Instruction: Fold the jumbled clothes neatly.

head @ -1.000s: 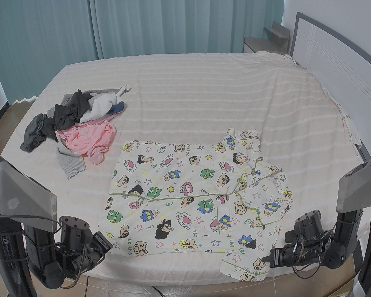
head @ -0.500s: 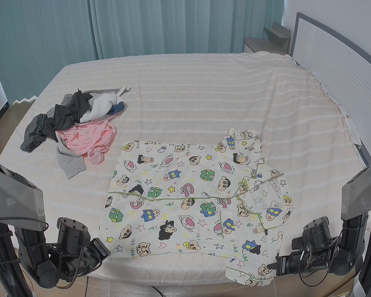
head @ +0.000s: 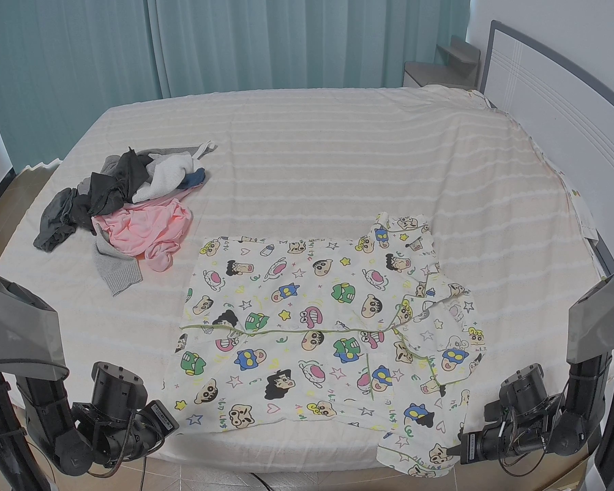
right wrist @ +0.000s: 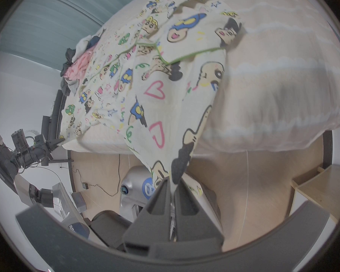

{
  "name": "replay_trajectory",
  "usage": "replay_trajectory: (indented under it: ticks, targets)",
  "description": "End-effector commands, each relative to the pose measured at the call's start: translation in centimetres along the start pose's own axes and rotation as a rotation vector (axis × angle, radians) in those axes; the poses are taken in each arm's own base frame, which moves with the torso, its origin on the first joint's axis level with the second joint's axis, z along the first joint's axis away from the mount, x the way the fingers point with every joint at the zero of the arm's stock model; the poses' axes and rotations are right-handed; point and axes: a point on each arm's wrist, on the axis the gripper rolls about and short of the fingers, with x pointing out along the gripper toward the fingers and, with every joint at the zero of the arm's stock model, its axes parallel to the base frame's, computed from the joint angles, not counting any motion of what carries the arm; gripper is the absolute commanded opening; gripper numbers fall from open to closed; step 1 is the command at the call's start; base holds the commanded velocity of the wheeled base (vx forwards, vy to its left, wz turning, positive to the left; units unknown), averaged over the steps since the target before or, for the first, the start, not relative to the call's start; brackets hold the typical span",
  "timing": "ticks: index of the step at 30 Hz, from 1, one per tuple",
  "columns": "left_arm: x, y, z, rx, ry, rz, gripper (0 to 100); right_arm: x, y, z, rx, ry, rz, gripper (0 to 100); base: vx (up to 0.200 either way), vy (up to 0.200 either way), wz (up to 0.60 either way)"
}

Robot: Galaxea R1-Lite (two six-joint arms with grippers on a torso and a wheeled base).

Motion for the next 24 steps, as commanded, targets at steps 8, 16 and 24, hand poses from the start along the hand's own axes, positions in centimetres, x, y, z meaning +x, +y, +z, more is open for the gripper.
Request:
replay_trajectory:
  ticks: [8, 16, 24]
  targets:
    - [-0.3, 0.7, -0.4, 0.012, 0.032, 0.046, 0, -1.6, 0.6, -1.0, -0.016, 0.058, 0.013, 0, 0.0, 0.0, 0.0]
    - [-0.6, 0.0, 0.2, -0.01, -0.012, -0.022, 0, -1.5, 1.0, 0.0, -0.019, -0.031, 0.067, 0, 0.0, 0.0, 0.0]
    - [-0.9, -0.9, 1.0, -0.038, -0.083, -0.118, 0, -2.2, 0.6, 1.3, 0.004, -0.136, 0.087, 0, 0.0, 0.0, 0.0]
